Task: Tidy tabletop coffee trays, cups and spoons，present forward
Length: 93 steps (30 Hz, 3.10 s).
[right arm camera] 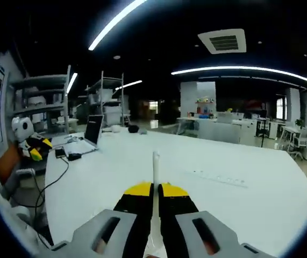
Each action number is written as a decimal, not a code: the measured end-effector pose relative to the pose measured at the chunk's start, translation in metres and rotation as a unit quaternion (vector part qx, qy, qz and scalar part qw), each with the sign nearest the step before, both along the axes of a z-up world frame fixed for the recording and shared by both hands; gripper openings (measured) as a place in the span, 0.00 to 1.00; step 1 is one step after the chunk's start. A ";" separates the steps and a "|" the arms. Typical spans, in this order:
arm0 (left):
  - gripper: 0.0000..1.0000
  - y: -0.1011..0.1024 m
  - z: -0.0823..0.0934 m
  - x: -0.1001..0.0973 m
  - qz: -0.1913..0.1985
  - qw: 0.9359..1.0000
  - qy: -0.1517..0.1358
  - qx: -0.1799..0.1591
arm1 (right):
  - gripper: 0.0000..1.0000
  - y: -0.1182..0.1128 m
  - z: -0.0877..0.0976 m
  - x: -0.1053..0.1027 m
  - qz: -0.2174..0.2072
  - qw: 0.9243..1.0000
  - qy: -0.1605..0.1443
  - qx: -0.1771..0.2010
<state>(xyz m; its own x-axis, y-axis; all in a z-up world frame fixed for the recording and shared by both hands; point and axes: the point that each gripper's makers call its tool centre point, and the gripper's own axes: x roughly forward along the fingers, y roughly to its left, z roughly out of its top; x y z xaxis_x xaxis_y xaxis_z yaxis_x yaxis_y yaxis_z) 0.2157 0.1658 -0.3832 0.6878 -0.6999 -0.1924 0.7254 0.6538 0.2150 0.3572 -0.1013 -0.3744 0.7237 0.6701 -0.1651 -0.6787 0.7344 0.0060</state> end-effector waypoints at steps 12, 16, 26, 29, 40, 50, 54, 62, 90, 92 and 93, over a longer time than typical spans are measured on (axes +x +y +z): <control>0.30 0.006 -0.001 -0.004 0.001 1.000 0.000 -0.007 | 0.05 0.048 -0.021 0.002 0.004 0.998 0.009 0.069; 0.30 0.012 -0.001 -0.005 0.006 1.000 0.000 -0.009 | 0.05 0.061 -0.029 0.002 0.010 0.998 0.012 0.068; 0.30 0.020 -0.003 -0.006 0.013 1.000 0.001 -0.014 | 0.05 0.080 -0.064 0.002 0.015 0.998 0.029 0.048; 0.30 0.022 -0.003 -0.007 0.015 1.000 0.002 -0.016 | 0.05 0.083 -0.071 0.002 0.015 0.998 0.033 0.044; 0.30 0.025 -0.003 -0.007 0.018 1.000 0.004 -0.016 | 0.05 0.092 -0.083 -0.005 0.009 0.999 0.026 0.019; 0.30 0.024 -0.004 -0.008 0.019 1.000 0.009 -0.011 | 0.05 0.094 -0.094 -0.008 0.004 1.000 0.028 0.003; 0.30 0.025 -0.003 -0.007 0.023 1.000 0.007 -0.008 | 0.05 0.095 -0.098 -0.007 0.004 1.000 0.031 -0.001; 0.30 0.022 0.000 -0.013 0.019 1.000 0.003 -0.010 | 0.05 0.099 -0.105 -0.004 0.007 0.999 0.030 -0.025; 0.30 0.020 0.003 -0.014 0.022 1.000 0.002 -0.012 | 0.08 0.087 -0.085 -0.005 0.011 0.999 -0.010 -0.030; 0.30 0.018 0.005 -0.012 0.023 1.000 -0.001 -0.017 | 0.09 0.082 -0.080 -0.006 0.007 0.999 -0.019 -0.031; 0.30 0.017 0.005 -0.011 0.023 1.000 -0.001 -0.020 | 0.09 0.078 -0.077 -0.006 0.003 0.999 -0.020 -0.026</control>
<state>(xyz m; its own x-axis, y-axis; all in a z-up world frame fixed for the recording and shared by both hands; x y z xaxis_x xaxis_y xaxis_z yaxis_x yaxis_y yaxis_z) 0.2044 0.1833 -0.3778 0.7196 -0.6748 -0.1638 0.6943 0.6941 0.1904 0.3515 -0.0229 -0.4509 0.7259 0.6663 -0.1705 -0.6826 0.7284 -0.0597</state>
